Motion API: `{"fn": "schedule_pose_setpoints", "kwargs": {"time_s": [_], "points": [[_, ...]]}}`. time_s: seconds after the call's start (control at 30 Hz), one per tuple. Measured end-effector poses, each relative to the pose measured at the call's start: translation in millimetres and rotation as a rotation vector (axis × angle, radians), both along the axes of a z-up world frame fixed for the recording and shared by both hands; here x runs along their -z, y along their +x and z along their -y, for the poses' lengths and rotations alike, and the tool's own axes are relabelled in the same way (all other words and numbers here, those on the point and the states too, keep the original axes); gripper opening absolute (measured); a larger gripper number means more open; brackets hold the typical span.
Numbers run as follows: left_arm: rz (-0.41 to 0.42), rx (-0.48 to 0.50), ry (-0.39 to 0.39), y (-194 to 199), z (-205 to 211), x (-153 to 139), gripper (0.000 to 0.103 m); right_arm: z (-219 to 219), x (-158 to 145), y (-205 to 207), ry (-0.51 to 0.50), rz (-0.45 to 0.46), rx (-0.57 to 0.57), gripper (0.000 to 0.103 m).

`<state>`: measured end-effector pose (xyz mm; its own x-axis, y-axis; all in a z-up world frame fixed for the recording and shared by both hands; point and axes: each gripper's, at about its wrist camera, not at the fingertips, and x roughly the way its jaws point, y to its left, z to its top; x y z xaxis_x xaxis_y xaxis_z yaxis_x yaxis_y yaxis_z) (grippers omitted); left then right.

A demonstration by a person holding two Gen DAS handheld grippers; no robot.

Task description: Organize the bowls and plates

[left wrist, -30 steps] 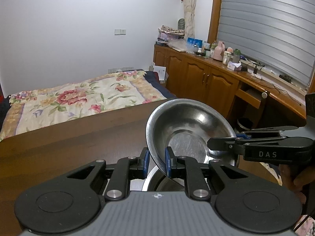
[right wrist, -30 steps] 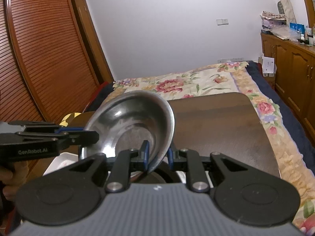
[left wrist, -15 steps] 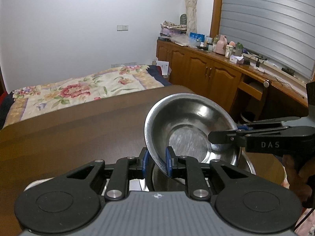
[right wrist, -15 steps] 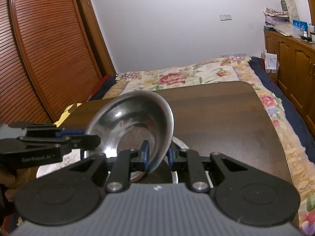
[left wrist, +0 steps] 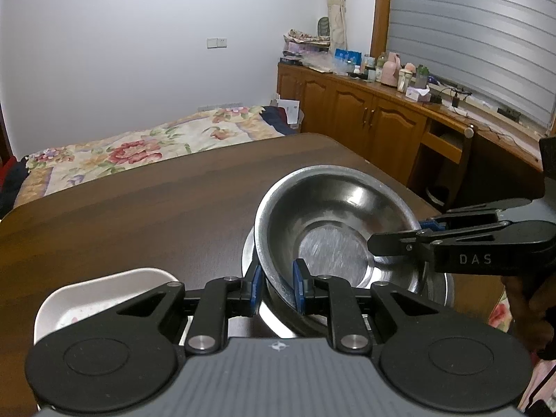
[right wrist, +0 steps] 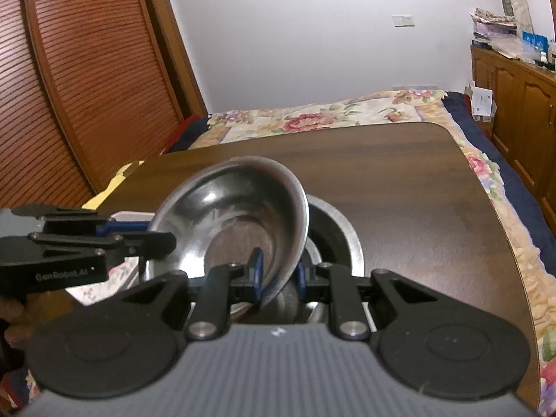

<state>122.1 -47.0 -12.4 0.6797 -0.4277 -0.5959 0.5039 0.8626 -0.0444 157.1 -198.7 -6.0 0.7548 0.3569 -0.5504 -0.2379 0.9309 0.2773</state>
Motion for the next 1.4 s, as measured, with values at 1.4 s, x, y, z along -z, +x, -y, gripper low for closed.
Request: {"fn": "schedule_pose_setpoints", "kwargs": {"time_s": [1.4], "points": [[0.081, -0.060, 0.011, -11, 8, 2, 0.022, -1, 5, -5, -0.128, 0.092, -0.006, 0.032]]}}
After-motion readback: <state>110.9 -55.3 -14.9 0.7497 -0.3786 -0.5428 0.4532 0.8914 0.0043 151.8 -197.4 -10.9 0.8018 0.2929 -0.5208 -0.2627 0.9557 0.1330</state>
